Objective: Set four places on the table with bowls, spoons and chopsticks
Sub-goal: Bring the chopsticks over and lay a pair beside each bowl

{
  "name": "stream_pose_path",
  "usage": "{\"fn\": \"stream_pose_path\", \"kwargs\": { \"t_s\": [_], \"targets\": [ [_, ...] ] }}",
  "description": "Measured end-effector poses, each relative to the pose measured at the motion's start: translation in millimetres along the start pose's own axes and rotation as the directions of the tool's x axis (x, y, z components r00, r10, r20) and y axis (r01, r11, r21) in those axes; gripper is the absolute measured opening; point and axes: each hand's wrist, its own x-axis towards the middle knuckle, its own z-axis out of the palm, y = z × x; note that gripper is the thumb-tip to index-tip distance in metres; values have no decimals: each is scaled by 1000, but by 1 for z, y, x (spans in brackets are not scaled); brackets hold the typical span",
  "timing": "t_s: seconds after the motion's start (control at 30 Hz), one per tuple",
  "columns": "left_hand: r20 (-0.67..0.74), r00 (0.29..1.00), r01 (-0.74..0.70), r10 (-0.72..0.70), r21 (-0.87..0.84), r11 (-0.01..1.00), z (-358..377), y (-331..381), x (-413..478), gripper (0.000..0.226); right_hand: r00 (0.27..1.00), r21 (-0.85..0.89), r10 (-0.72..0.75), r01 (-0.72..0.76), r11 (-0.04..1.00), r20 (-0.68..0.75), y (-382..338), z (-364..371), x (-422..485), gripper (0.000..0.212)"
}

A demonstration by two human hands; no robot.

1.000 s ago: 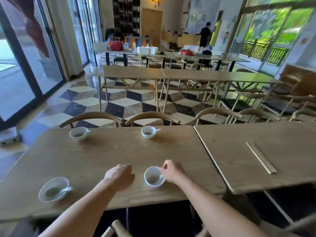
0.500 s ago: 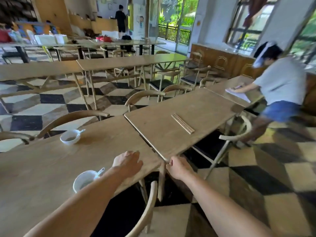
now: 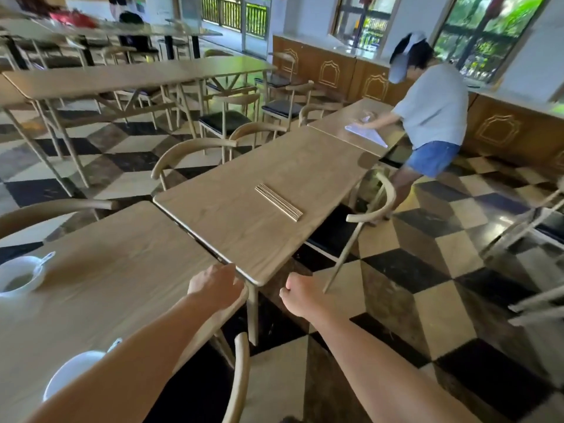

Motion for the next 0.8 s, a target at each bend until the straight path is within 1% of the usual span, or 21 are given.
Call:
{"fn": "stream_pose_path", "kwargs": {
  "t_s": [0.1, 0.2, 0.37, 0.47, 0.53, 0.67, 0.8],
  "targets": [
    [50, 997, 56, -54, -48, 997, 18, 0, 14, 17, 997, -28, 55, -54, 998, 49, 10, 4, 18, 27],
    [70, 993, 97, -94, -47, 994, 33, 6, 46, 18, 996, -47, 47, -44, 998, 78, 22, -1, 58, 31],
    [120, 978, 177, -171, -43, 983, 59, 29, 129, 19, 990, -23, 48, -45, 999, 131, 54, -18, 155, 32],
    [142, 961, 244, -238, -28, 969, 69, 54, 184, 24, 983, -2, 21, -21, 1000, 183, 79, -33, 218, 35],
    [156, 951, 275, -268, -28, 961, 71, 74, 213, 26, 980, -21, 8, -4, 1000, 200, 94, -45, 255, 34],
    [157, 951, 280, -268, -60, 958, 74, 104, 257, 22, 980, -88, -17, 35, 996, 197, 111, -69, 323, 47],
    [175, 946, 290, -274, -76, 954, 76, 112, 285, 19, 990, -103, -6, 21, 994, 141, 107, -83, 384, 64]
  ]
}}
